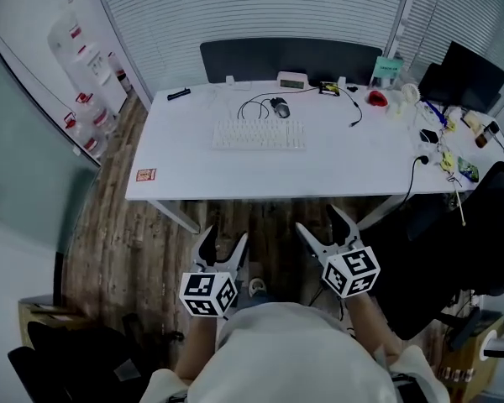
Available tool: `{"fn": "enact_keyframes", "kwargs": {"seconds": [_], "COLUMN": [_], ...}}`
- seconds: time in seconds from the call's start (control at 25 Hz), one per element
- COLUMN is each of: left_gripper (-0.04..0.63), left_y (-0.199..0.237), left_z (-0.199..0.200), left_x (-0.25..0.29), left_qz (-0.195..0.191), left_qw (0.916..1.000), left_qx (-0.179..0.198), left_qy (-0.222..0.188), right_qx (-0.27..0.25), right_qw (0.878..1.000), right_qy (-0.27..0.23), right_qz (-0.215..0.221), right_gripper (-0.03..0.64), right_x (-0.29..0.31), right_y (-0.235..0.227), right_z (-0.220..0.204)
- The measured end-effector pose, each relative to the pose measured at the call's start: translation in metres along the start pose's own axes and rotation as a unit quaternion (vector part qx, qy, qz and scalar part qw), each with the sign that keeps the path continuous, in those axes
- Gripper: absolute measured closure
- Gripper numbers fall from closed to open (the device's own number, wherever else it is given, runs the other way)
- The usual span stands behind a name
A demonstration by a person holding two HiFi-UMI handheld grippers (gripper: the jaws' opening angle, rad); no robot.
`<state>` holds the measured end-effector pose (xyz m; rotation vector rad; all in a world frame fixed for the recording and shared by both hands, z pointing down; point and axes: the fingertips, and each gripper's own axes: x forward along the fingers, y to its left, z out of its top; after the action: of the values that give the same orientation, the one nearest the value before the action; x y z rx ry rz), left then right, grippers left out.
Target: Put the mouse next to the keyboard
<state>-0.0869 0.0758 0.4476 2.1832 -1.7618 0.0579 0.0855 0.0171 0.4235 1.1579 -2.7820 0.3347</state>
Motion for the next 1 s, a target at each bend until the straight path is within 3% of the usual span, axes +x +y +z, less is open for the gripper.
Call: {"fn": "enact_keyframes", "kwargs": {"seconds": [0.52,1.0], "left_gripper": [0.301,0.301], "left_y": [0.083,0.113], "left_z": [0.026,0.017], "left_x": [0.052,0.072], "left_qz": [-0.039,-0.032], "left_qw": [0.9991,0.9989], "left_qx": [0.008,-0.021], "left_qy": [0.015,0.026], "right_qx": [0.009,0.005], "right_qw": [0.999,0.999], "right_qy": [-0.012,0.013], "right_qz": [-0.036,-0.051], "right_gripper": [0.278,0.278], "right_x": [0.096,0.125], "right_y": [0.006,-0.006], "right_z": [0.019,0.011]}}
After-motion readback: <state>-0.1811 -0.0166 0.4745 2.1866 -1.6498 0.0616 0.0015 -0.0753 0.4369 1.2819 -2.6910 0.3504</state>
